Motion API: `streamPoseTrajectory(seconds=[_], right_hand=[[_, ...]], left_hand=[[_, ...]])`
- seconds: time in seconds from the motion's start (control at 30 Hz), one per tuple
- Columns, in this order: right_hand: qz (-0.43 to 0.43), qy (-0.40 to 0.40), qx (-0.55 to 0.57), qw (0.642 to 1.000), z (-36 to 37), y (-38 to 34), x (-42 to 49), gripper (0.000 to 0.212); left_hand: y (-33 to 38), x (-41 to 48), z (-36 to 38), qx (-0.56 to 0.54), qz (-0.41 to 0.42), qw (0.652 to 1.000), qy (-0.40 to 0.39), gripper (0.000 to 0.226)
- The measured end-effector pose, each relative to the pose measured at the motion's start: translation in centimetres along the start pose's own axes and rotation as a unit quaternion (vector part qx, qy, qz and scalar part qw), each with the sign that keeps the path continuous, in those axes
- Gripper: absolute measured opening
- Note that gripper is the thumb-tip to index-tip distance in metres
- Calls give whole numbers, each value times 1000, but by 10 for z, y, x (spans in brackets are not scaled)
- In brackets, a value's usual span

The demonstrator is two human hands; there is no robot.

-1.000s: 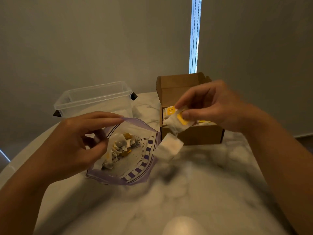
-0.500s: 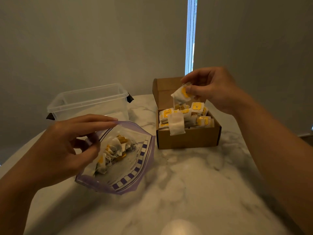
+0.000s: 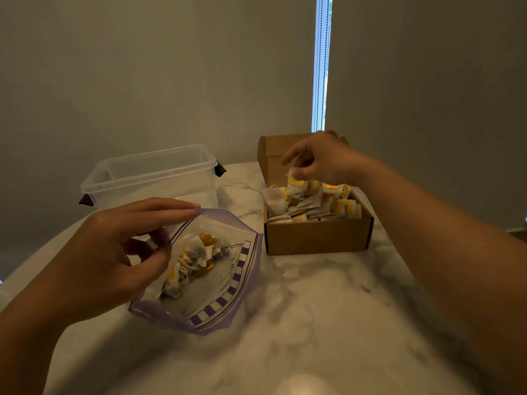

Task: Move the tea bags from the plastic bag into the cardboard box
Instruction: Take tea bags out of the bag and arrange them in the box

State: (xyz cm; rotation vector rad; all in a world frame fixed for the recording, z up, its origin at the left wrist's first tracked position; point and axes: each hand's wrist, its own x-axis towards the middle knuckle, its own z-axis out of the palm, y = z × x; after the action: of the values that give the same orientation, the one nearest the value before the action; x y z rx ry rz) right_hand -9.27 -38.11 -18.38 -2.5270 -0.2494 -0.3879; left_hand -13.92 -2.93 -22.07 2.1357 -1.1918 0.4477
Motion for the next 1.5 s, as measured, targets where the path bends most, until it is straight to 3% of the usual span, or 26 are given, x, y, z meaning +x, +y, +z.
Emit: streamPoseTrajectory(seconds=[0.3,0.47,0.63,0.77,0.83,1.13,1.27,1.5], right_hand=[[2,126,-113,986,15,15,8,33],[-45,200,-35,978,22,-15,-29,12],[-65,130,151,978,36,-65,-83,8],[-85,13,258,962,49,-105,-112,8],[-68,-30,238,969,66,-117,-116,10],[-13,-53,24,998,116,-140,-90,22],[-56,-43,-43,997,130,-139,-80,29],[-72,-67,-96,990,130,-136,-80,18]], left_hand=[[4,2,0,1,3,1000,6,49],[7,2,1,20,-1,1000,8,49],[11,2,0,36,-1,999,13,54],[14,2,1,59,3,998,25,54],[16,3,2,67,10,997,25,53],[20,4,5,69,22,997,41,51],[21,4,4,71,24,996,41,52],[20,4,4,82,19,996,39,50]])
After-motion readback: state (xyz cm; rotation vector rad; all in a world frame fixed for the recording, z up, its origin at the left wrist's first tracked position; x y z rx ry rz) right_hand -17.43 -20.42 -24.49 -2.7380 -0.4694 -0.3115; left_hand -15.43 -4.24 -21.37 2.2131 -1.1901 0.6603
